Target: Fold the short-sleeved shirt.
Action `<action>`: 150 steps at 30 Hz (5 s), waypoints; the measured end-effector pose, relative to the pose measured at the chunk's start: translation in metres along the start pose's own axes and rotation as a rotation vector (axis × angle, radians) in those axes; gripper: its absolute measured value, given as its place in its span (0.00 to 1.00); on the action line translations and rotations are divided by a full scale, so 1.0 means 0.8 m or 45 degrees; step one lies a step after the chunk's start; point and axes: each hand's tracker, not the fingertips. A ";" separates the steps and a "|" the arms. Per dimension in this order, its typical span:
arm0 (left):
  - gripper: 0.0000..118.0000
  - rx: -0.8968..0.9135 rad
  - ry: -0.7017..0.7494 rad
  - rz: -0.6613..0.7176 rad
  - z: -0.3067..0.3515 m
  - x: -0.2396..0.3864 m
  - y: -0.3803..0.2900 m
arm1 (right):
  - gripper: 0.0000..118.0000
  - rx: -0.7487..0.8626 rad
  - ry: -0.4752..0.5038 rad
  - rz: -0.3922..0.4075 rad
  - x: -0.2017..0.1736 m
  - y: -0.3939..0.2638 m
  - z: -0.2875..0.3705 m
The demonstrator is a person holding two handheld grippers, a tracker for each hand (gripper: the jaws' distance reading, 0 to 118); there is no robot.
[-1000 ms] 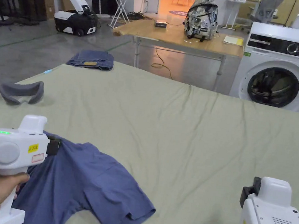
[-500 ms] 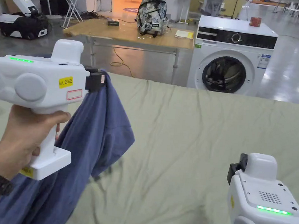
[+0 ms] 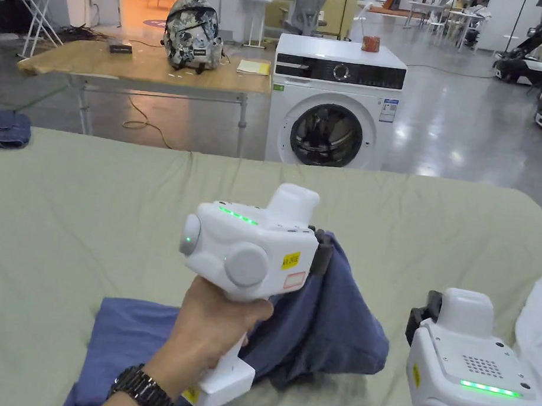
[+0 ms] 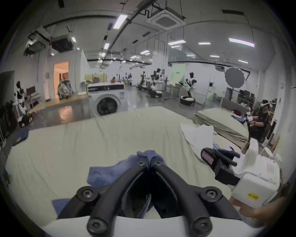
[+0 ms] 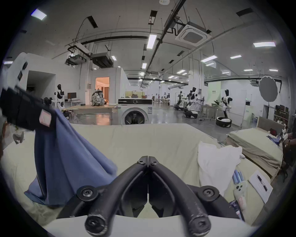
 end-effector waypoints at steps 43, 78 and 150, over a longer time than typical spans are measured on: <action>0.00 -0.208 0.563 0.614 0.101 -0.357 -0.159 | 0.00 -0.042 0.199 0.049 -0.075 0.004 -0.009; 0.00 -0.291 0.545 0.455 0.085 -0.300 -0.144 | 0.36 -0.580 0.194 0.018 0.030 -0.032 -0.052; 0.00 0.239 1.020 0.191 0.245 -0.431 0.216 | 0.02 0.121 -0.115 0.117 0.043 0.407 -0.204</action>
